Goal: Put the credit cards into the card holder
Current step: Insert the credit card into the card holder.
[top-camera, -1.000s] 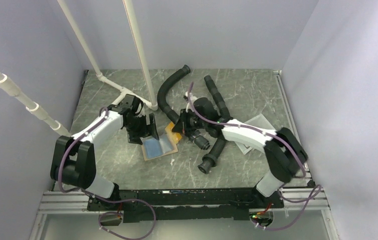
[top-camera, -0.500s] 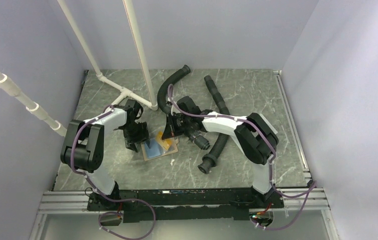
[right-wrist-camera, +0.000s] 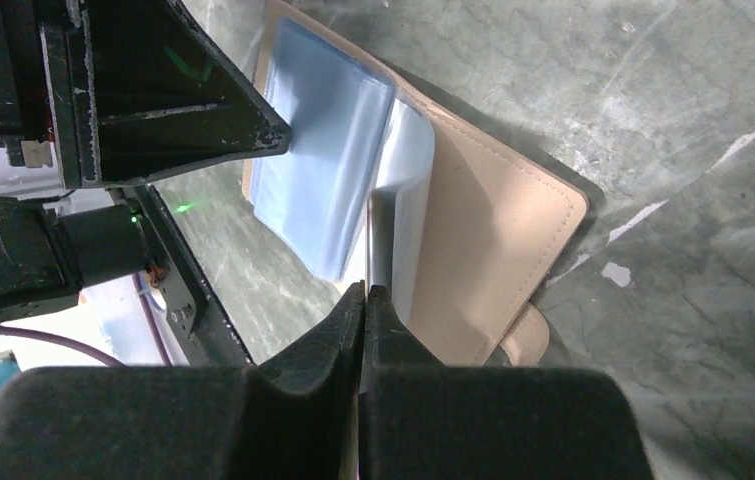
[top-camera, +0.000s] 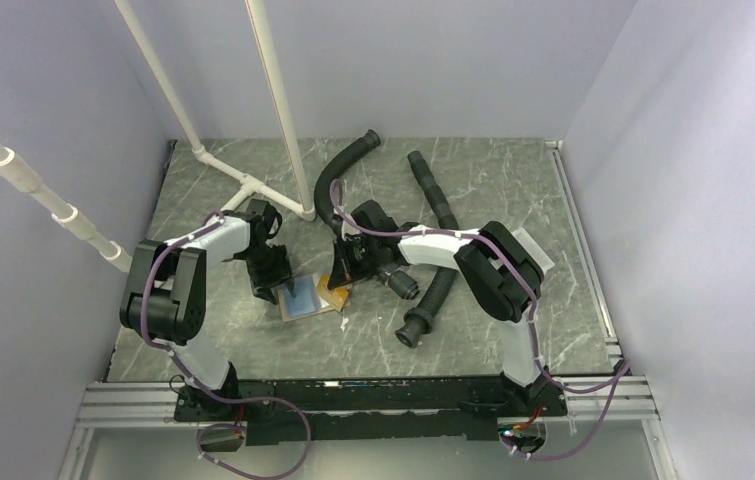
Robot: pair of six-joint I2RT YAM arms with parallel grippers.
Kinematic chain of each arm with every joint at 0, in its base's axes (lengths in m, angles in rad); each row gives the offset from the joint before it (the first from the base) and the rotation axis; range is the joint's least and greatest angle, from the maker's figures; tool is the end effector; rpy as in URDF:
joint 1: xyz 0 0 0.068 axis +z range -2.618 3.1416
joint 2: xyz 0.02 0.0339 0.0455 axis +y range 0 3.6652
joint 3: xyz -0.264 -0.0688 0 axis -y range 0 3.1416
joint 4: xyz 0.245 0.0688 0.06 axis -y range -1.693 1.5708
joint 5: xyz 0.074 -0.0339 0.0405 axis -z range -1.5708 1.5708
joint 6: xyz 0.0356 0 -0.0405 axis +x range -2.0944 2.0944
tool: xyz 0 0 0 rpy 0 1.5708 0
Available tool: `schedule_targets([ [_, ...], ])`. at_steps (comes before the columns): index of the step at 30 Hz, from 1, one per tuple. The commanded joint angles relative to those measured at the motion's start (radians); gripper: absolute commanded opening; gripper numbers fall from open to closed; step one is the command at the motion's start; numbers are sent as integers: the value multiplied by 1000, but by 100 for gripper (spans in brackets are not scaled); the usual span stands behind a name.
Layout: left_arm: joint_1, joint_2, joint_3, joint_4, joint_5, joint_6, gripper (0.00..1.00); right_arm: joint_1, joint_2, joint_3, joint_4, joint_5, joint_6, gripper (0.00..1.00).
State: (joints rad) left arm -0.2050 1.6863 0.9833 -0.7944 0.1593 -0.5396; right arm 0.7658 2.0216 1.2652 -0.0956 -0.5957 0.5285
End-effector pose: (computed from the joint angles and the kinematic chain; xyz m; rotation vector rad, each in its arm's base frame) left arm 0.2770 -0.0634 0.1543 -0.5104 3.0773 -0.2736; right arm 0.2907 0.3073 0.1487 -0.6152 2.5867 1.2452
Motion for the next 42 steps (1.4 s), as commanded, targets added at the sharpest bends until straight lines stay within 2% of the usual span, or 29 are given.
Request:
schedule_targets([
  [1,1,13,-34,15,-36,-8,52,-5,15,17,89,-62,22,0],
  [7,1,13,-41,23,-20,-8,46,-22,-10,-30,185,-68,63,0],
  [30,1,18,-49,38,3,-8,45,-29,72,3,211,-118,73,0],
  [42,1,6,-73,60,26,-21,45,-23,90,-20,350,-163,155,0],
])
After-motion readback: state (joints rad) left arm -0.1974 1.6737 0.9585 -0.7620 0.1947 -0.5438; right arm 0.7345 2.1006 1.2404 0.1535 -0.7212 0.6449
